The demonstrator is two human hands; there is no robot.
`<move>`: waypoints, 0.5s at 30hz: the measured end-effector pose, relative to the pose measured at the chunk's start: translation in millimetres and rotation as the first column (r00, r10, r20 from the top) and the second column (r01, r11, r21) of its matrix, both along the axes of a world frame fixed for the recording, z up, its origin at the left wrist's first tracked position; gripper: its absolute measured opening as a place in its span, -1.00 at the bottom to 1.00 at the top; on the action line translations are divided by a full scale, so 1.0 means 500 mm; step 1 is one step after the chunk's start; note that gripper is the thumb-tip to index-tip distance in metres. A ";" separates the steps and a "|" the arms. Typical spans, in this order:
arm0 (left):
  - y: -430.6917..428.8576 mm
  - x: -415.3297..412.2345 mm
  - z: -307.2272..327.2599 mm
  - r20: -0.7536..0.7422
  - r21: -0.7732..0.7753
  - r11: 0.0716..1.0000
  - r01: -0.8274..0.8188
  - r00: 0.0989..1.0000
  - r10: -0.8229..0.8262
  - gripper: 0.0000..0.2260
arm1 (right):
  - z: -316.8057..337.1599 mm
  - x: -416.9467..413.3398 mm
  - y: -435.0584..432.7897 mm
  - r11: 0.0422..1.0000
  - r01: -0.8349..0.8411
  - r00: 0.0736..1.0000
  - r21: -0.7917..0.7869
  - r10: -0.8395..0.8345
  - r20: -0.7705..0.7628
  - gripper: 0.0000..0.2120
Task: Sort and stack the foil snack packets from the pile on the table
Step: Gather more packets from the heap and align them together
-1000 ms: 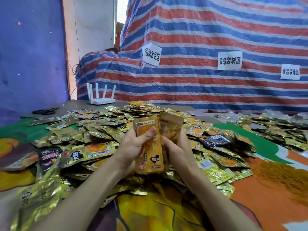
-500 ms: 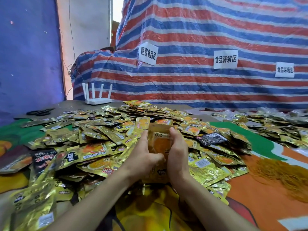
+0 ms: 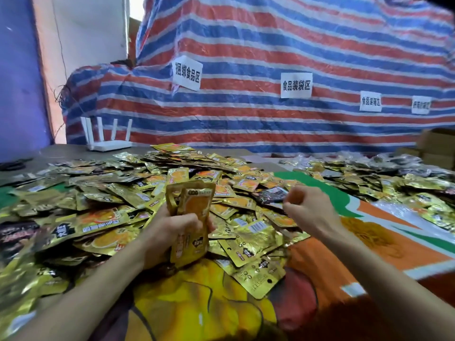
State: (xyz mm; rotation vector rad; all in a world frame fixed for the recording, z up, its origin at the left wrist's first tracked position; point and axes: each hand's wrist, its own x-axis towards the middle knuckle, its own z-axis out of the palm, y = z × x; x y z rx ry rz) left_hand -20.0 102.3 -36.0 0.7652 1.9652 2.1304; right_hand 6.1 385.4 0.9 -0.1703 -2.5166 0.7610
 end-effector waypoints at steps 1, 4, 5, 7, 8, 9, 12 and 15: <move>0.001 0.000 0.001 0.009 0.013 1.000 0.004 1.000 -0.004 -0.63 | 0.000 0.012 0.040 0.987 0.096 0.987 0.126 -0.110 0.113 -0.94; 0.004 -0.001 0.004 0.033 0.050 0.999 -0.006 0.999 0.004 -0.61 | -0.029 0.032 0.117 0.909 0.197 0.905 0.368 -0.313 0.289 -0.89; 0.005 -0.002 0.005 0.054 0.076 0.997 -0.011 0.998 0.007 -0.64 | -0.044 0.034 0.131 0.893 0.195 0.894 0.405 -0.332 0.301 -0.87; 0.005 -0.005 0.007 0.094 0.128 0.992 -0.021 0.996 0.009 -0.73 | -0.069 0.036 0.146 0.873 0.194 0.903 0.447 -0.337 0.266 -0.90; 0.002 -0.008 0.008 0.108 0.148 0.989 -0.029 0.994 0.013 -0.77 | -0.076 0.036 0.150 0.869 0.196 0.916 0.455 -0.328 0.232 -0.91; -0.001 -0.011 0.008 0.126 0.168 0.985 -0.036 0.992 0.015 -0.78 | -0.079 0.037 0.152 0.864 0.195 0.926 0.465 -0.319 0.204 -0.91; -0.013 -0.021 0.008 0.202 0.199 0.979 -0.047 0.979 0.006 -0.74 | -0.077 0.038 0.153 0.839 0.167 0.927 0.518 -0.313 0.208 -0.89; -0.016 -0.024 0.010 0.229 0.199 0.980 -0.032 0.973 -0.015 -0.75 | -0.075 0.041 0.153 0.837 0.140 0.924 0.529 -0.302 0.233 -0.85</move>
